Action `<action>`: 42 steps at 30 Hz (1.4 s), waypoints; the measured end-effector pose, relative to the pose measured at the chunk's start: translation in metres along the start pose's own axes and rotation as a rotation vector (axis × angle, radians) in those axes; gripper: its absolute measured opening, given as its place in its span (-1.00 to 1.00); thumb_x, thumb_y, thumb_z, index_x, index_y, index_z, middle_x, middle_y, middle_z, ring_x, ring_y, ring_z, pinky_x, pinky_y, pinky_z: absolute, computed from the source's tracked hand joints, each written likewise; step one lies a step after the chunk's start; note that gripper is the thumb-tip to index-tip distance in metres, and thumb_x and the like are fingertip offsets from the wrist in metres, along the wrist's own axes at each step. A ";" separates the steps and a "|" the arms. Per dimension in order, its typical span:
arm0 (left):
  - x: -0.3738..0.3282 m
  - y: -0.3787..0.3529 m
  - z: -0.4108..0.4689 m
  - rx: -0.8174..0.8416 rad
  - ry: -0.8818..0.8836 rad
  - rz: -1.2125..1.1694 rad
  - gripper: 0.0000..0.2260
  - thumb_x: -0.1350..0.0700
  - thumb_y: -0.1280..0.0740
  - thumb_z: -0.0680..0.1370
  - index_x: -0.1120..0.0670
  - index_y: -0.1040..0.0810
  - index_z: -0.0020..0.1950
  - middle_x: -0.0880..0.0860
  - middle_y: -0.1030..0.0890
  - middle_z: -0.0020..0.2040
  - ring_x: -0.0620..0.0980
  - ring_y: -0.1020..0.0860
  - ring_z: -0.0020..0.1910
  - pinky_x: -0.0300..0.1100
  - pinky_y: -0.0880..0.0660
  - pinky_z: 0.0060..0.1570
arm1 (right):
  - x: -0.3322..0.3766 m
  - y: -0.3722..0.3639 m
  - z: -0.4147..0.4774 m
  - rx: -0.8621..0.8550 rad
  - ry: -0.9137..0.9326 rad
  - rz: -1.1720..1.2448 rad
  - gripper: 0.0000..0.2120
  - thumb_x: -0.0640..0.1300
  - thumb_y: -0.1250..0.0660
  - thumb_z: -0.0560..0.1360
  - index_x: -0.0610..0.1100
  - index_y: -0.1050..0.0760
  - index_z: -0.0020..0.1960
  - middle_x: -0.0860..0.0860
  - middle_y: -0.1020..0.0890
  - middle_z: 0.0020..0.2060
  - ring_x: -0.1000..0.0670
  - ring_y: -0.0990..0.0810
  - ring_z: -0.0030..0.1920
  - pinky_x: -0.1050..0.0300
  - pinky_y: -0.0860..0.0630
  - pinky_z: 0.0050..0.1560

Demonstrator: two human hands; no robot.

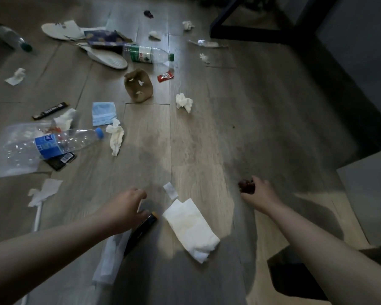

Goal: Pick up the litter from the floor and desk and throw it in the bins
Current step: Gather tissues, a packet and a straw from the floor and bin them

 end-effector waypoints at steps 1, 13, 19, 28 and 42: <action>0.002 0.000 0.003 -0.004 0.007 -0.004 -0.66 -0.09 -0.29 0.55 0.00 -0.44 0.27 -0.02 -0.49 0.18 -0.07 -0.48 0.06 -0.25 -0.44 -0.03 | 0.006 -0.006 -0.001 0.009 0.019 -0.003 -0.36 -0.04 -0.37 0.48 -0.16 -0.23 0.47 -0.24 -0.31 0.35 -0.22 -0.40 0.31 0.09 -0.38 0.22; 0.054 0.021 0.026 -0.090 0.192 -0.108 -0.59 -0.06 -0.31 0.55 0.04 -0.41 0.36 0.03 -0.50 0.28 -0.02 -0.50 0.21 -0.19 -0.46 0.14 | 0.137 -0.027 -0.025 0.027 0.443 0.066 -0.70 -0.09 -0.33 0.50 -0.13 -0.53 0.21 -0.04 -0.63 -0.06 0.00 -0.60 -0.05 0.10 -0.54 0.01; 0.095 0.030 0.042 -0.136 0.264 -0.184 -0.62 -0.04 -0.32 0.54 0.03 -0.43 0.32 0.03 -0.49 0.26 -0.04 -0.48 0.20 -0.17 -0.45 0.17 | 0.212 -0.011 0.042 -0.072 0.516 -0.011 -0.51 -0.06 -0.31 0.52 -0.14 -0.34 0.42 -0.14 -0.40 0.30 -0.14 -0.43 0.29 0.08 -0.38 0.26; 0.142 0.037 0.051 -0.219 0.267 -0.186 -0.62 -0.10 -0.30 0.53 -0.04 -0.40 0.32 -0.04 -0.47 0.22 -0.07 -0.49 0.11 -0.19 -0.46 0.07 | 0.293 0.004 0.161 -0.247 0.472 -0.196 -0.25 -0.03 -0.35 0.45 0.03 -0.07 0.53 -0.13 0.09 0.55 -0.30 0.11 0.52 -0.16 -0.05 0.49; 0.143 0.077 0.093 -0.427 0.233 -0.204 -0.39 -0.04 -0.36 0.49 0.03 -0.23 0.48 0.09 -0.24 0.43 0.12 -0.36 0.36 -0.01 -0.39 0.29 | 0.288 -0.040 0.120 0.021 0.623 -0.130 -0.47 0.02 -0.33 0.49 -0.14 -0.34 0.40 -0.12 -0.39 0.28 -0.10 -0.44 0.22 0.01 -0.44 0.21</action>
Point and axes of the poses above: each hand's wrist, its own z-axis towards the middle knuckle, its own y-axis out of the back of the hand, x = y × z, the point moved 8 cm from there along z, towards the middle knuckle
